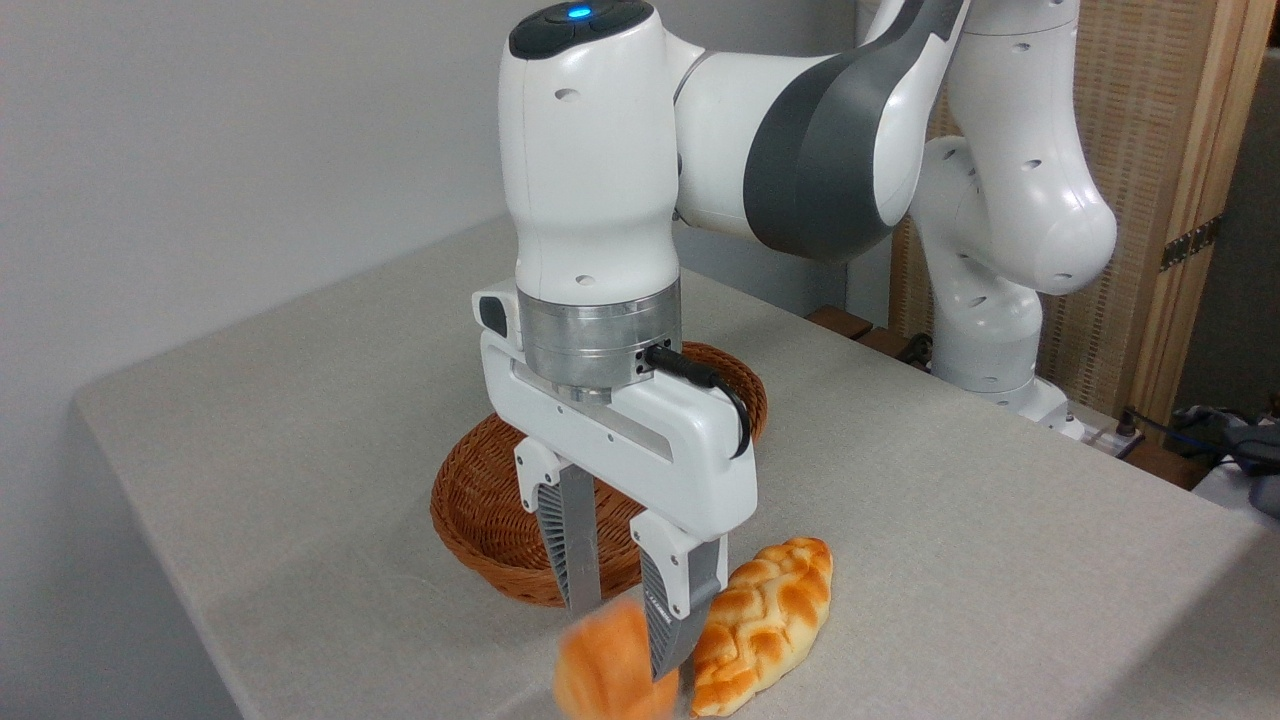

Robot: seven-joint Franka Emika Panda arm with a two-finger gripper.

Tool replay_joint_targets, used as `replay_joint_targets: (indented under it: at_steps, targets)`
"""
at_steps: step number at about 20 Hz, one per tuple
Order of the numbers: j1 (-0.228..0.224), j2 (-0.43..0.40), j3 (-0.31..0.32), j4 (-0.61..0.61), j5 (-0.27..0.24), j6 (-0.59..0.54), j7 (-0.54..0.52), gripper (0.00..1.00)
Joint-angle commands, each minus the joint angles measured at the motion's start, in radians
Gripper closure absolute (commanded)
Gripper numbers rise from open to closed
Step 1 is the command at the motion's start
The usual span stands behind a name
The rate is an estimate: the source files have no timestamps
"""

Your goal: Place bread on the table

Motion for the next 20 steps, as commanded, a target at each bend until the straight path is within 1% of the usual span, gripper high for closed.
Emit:
replay_joint_targets:
  at_steps: [1, 6, 7, 8, 9, 10, 11, 12, 13, 14, 15, 17, 18, 20]
  targets:
    - [-0.006, -0.003, 0.004, -0.004, -0.017, 0.013, 0.005, 0.00]
    - [-0.006, -0.003, 0.004, -0.002, -0.019, 0.010, -0.003, 0.00]
    - [-0.006, -0.009, -0.003, 0.002, -0.020, -0.007, -0.005, 0.00]
    - [-0.002, -0.019, -0.032, 0.008, -0.020, -0.037, -0.012, 0.00]
    - [0.005, -0.038, -0.071, 0.017, -0.020, -0.071, -0.044, 0.00]
    - [0.011, -0.052, -0.116, 0.033, -0.019, -0.109, -0.105, 0.00]
    - [0.037, -0.054, -0.161, 0.057, -0.013, -0.157, -0.173, 0.00]
    - [0.072, -0.054, -0.228, 0.100, -0.011, -0.210, -0.226, 0.00]
    - [0.106, -0.049, -0.287, 0.149, -0.011, -0.271, -0.254, 0.00]
    - [0.128, -0.049, -0.321, 0.183, -0.017, -0.318, -0.262, 0.00]
    - [0.129, -0.049, -0.339, 0.218, -0.019, -0.355, -0.265, 0.00]
    - [0.129, -0.040, -0.353, 0.302, -0.023, -0.431, -0.291, 0.00]
    - [0.129, -0.034, -0.361, 0.329, -0.037, -0.448, -0.296, 0.00]
    - [0.133, -0.031, -0.365, 0.332, -0.046, -0.450, -0.296, 0.00]
